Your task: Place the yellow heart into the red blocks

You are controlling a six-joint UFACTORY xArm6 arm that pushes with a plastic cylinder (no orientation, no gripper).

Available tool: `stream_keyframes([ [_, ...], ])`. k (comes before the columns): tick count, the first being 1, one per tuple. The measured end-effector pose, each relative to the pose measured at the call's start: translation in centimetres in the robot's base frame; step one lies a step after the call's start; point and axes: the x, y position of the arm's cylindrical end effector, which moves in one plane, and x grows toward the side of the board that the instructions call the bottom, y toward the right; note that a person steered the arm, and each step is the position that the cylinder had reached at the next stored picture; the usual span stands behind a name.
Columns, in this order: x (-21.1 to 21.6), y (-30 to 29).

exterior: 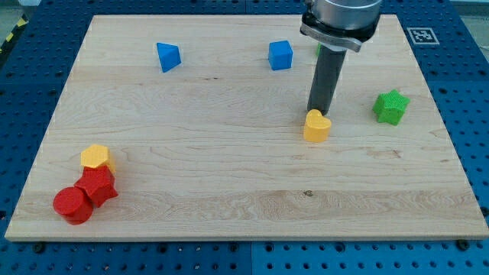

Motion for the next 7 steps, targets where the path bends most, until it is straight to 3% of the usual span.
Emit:
stream_keyframes([
  [3,5.6,-0.9],
  [7,7.4,-9.6],
])
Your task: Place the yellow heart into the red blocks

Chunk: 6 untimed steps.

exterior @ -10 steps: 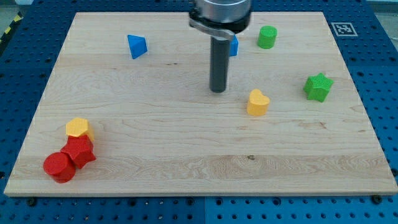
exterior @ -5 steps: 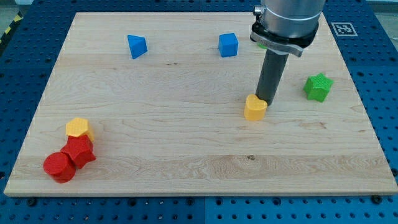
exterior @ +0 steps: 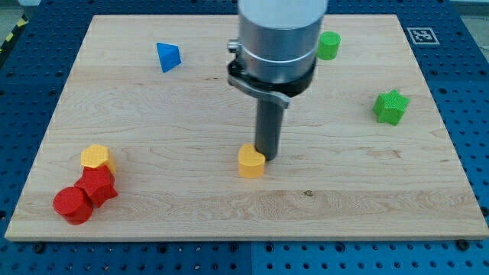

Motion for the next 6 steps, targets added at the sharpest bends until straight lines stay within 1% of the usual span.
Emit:
stream_keyframes([
  [1,0.2,-1.6],
  [2,0.3,-4.5],
  [3,0.2,-5.8],
  [4,0.2,-1.5],
  [5,1.8,0.4],
  [6,2.9,-1.6],
])
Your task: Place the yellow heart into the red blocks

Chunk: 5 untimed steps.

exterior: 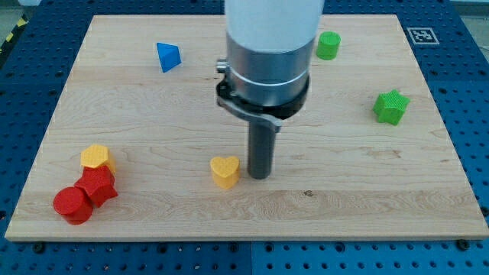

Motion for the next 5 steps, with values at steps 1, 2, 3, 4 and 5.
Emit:
stream_keyframes([
  [1,0.0,-4.5],
  [2,0.0,-6.7],
  [3,0.0,-8.7],
  [4,0.1,-8.2],
  [5,0.9,-7.3],
])
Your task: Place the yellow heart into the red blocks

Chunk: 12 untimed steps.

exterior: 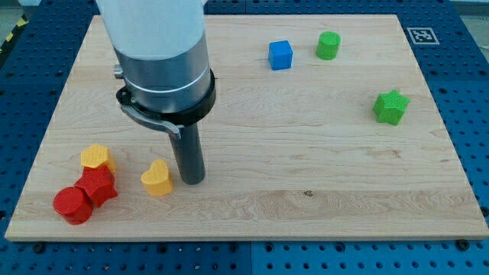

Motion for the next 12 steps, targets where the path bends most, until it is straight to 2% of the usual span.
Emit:
stream_keyframes([
  [2,0.5,-5.2],
  [3,-0.6,-7.3],
  [4,-1.4,-6.4],
  [5,-1.9,-2.4],
  [6,-4.8,-5.8],
  [8,-4.9,-11.5],
  [12,-4.2,-11.7],
])
